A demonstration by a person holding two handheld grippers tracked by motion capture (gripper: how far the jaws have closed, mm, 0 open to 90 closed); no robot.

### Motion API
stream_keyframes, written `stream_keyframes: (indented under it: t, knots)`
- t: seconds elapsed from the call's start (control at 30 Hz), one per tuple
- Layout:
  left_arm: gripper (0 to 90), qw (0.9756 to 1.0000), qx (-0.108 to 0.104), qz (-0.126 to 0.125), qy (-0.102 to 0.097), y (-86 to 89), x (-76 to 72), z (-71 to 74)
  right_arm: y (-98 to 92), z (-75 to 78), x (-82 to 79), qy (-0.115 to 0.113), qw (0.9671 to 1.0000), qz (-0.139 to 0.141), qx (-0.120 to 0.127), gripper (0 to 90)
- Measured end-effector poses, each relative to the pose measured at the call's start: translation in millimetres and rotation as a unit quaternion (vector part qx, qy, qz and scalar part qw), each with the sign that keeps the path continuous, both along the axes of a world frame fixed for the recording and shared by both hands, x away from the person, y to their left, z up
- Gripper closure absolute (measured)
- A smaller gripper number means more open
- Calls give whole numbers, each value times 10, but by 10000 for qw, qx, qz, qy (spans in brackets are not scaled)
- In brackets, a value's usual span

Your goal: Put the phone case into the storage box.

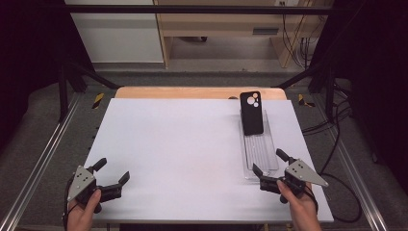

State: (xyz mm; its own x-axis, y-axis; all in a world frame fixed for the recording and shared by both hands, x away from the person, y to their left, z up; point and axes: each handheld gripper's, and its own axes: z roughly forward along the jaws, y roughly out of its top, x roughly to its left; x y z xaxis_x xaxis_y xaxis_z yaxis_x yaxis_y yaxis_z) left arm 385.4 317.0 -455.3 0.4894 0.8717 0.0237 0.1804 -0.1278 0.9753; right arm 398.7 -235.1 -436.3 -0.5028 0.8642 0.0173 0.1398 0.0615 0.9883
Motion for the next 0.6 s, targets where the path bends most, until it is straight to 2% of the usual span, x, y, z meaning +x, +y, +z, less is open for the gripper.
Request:
stream_keyframes:
  t: [0.43,0.6]
  knots:
    - [35,9999,-3,-108,-7,-14,-37,5,44,-60,53,32,10000,-52,-53,24]
    - [35,9998,-94,-169,16,-21,-76,4,77,-78,71,53,9999,-24,-91,24]
